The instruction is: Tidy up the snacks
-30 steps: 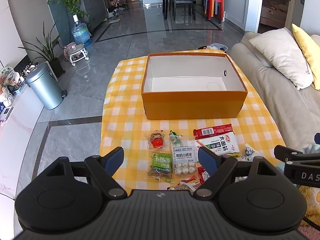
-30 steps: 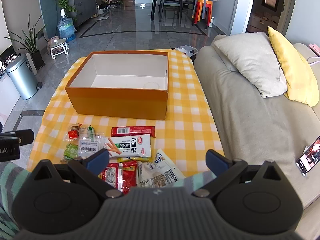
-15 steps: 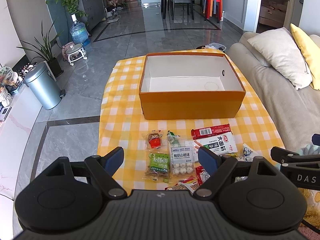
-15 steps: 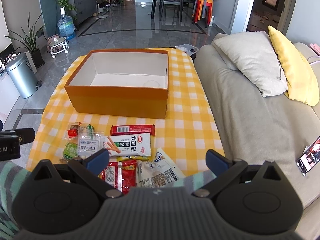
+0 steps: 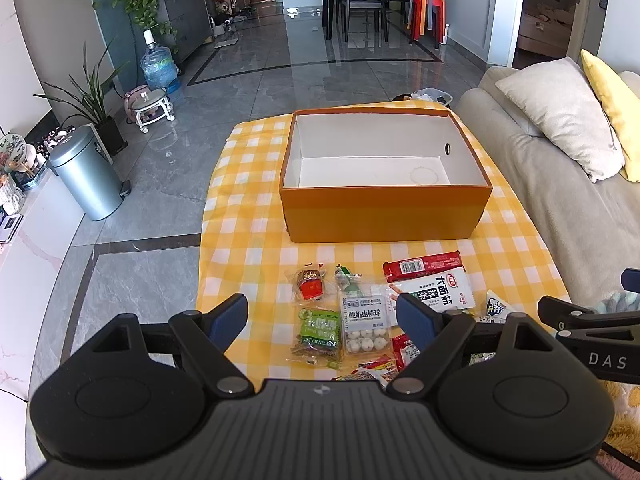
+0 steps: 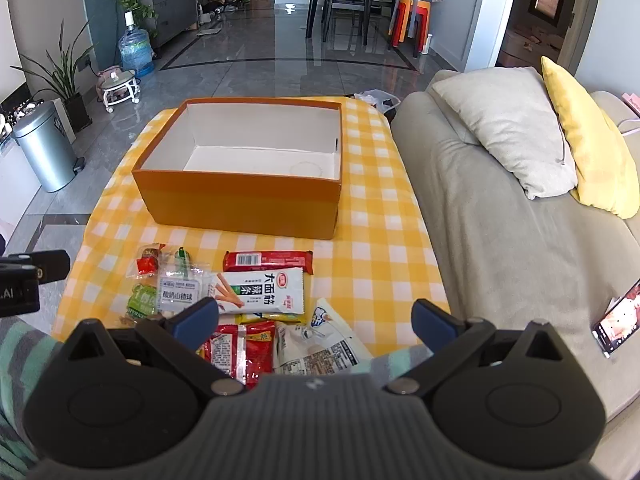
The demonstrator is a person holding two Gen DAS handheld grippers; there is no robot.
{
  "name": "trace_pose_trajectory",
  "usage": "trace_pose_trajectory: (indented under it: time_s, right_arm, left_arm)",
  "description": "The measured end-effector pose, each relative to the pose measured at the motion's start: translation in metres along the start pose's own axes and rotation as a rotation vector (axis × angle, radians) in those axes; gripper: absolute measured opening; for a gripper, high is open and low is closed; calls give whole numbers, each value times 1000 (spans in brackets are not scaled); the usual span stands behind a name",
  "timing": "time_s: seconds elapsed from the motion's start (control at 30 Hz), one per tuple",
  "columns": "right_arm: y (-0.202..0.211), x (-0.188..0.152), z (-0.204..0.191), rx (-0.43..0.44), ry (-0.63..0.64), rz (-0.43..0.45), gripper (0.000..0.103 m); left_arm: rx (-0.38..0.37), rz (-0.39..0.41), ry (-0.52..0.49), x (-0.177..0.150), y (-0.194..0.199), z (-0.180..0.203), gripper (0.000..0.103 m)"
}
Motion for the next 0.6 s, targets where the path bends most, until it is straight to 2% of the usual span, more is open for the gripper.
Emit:
trace_pose_trajectory:
  time_s: [0.6]
  right_arm:
    - [-2, 0, 0, 2, -6, -7, 99]
  left_arm:
    - [-13, -4, -1, 5, 1, 3, 98]
Point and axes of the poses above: each gripper's, at about its wrist camera, not at the fingertips, and y roughly against the way its jaws point, z to its right, x to its top, the point moved 4 cm from there along -y, roughly the way its jaws point, and after that the axes turned 6 degrees about y, right-handed, at the moved point
